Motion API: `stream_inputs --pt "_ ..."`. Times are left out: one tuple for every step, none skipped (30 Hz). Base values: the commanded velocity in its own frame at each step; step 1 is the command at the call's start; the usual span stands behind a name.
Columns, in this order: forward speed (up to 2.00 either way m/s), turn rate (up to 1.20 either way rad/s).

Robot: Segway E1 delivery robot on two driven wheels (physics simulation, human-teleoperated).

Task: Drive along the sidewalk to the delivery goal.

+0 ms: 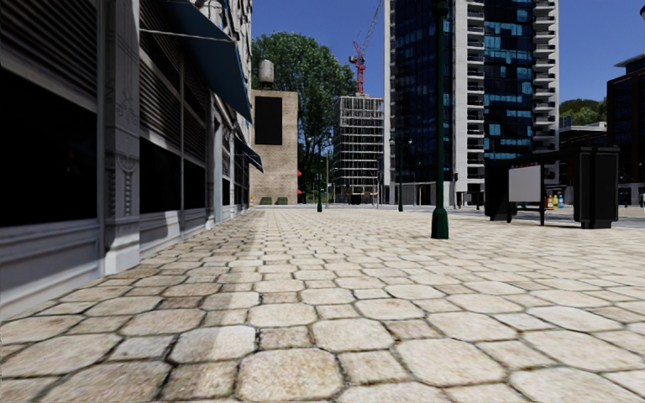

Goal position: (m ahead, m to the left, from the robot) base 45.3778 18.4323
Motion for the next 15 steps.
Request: stream_inputs --pt "1.8 0.0" --pt "1.82 0.0" --pt "1.83 0.0" --pt "1.84 0.0" --pt "1.84 0.0" --pt "1.84 0.0" --pt "1.84 0.0" --pt "1.84 0.0" --pt "1.84 0.0" --pt "1.84 0.0" --pt "1.84 0.0" --pt "1.84 0.0" --pt "1.84 0.0" --pt "1.84 0.0" --pt "1.84 0.0"
